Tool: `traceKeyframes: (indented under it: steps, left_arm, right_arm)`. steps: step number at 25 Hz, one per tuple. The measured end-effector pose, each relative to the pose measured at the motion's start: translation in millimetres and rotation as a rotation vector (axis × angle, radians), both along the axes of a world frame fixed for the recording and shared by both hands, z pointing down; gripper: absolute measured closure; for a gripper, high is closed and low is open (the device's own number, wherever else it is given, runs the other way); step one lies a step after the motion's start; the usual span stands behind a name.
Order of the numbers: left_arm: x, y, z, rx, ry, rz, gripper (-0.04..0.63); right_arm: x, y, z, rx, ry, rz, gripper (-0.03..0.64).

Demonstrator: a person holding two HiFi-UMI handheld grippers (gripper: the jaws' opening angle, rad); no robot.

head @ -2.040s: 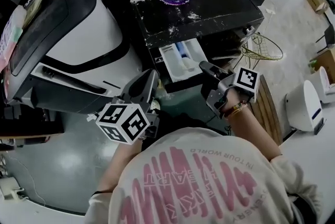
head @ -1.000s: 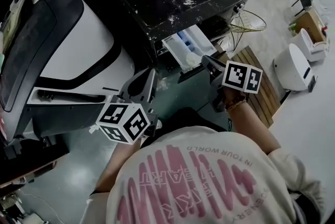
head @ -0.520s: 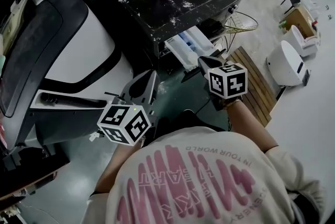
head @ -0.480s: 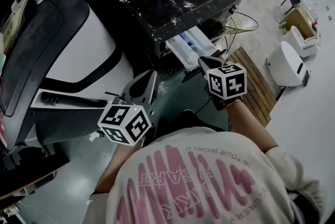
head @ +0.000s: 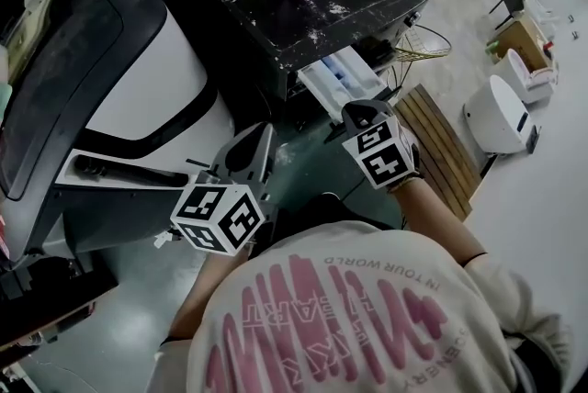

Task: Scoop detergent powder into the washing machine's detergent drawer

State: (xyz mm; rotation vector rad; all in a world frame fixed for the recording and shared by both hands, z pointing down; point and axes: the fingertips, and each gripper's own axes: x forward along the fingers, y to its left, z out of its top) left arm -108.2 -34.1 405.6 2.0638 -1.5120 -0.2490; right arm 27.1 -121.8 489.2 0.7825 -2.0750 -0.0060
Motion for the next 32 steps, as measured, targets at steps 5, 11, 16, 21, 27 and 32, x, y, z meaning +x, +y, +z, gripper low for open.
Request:
traceKeyframes:
  steps: [5, 11, 16, 21, 27, 32]
  left_arm:
    - [-4.0, 1.5, 0.5, 0.003, 0.006, 0.001, 0.592]
    - [-6.1, 3.9, 2.4, 0.005, 0.013, 0.006, 0.594]
    - [-8.8, 5.9, 3.8, 0.005, 0.019, 0.012, 0.594]
    - [-14.4, 8.0, 4.2, 0.007, 0.026, 0.012, 0.592]
    - [-23.3, 8.0, 0.0, 0.017, 0.045, 0.011, 0.593]
    - [-27.4, 9.9, -1.6, 0.023, 0.044, 0.017, 0.593]
  right_arm:
    - [-4.2, 5.5, 3.2, 0.063, 0.106, -0.067, 0.615]
    - [-6.3, 8.8, 6.0, 0.105, 0.167, -0.097, 0.614]
    - [-8.5, 9.4, 6.6, 0.133, 0.202, -0.106, 0.614]
    - [-11.4, 10.6, 7.0, 0.175, 0.26, -0.131, 0.614]
    - [-13.9, 11.8, 8.6, 0.239, 0.35, -0.164, 0.614]
    - [-13.3, 12.7, 7.8, 0.262, 0.379, -0.156, 0.614]
